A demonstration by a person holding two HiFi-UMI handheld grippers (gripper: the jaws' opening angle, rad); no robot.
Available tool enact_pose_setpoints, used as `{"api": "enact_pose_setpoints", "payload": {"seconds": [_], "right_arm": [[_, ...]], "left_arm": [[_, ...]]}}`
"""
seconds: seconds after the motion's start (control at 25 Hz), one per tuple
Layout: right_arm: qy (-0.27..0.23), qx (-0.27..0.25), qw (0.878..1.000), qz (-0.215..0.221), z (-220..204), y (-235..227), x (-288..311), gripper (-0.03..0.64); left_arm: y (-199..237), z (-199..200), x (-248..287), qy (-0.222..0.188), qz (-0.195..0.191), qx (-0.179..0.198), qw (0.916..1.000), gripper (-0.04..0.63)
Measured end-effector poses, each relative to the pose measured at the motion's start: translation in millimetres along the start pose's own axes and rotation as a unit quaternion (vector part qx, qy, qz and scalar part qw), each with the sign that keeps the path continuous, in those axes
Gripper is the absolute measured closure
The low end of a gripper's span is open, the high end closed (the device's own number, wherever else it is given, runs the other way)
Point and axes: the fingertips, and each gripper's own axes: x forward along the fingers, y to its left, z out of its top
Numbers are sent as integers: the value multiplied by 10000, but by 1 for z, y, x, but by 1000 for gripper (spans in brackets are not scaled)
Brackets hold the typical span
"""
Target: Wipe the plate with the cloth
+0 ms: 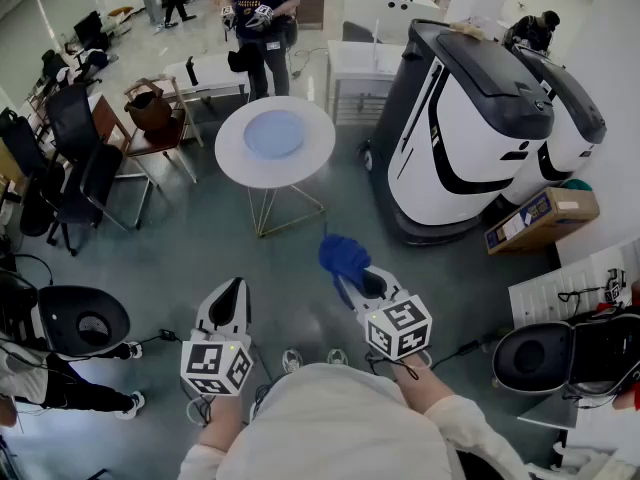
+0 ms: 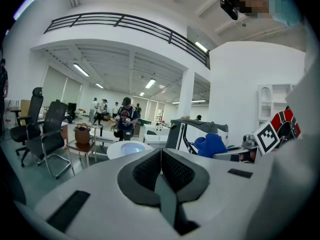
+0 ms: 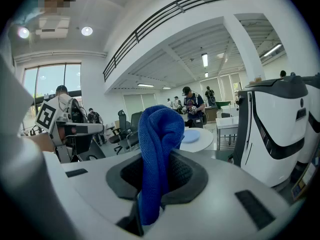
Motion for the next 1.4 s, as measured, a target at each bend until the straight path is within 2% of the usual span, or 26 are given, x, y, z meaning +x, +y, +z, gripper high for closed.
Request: {"api": "enact_pose_setpoints", "payload": {"seconds": [0.28, 0.56, 0.96, 1.24, 1.4], "right_arm": [[-30, 259, 9995, 153, 1, 11, 0, 528], [65, 290, 9995, 56, -3, 17, 5, 528], [64, 462, 9988, -167, 2, 34, 27, 528], [141, 638, 9976, -225, -5, 34, 47, 528], [180, 645, 9975, -232, -2, 16, 64, 528]], "left_arm": [[6, -3, -9, 31, 2, -138, 9999, 563], [18, -9, -13, 108, -108, -257, 9996, 563], [63, -9, -19, 284, -224, -235, 9991, 563], [81, -17, 4, 377, -248, -423, 9981, 563], [88, -14, 27, 386, -201, -468, 9980, 563]]}}
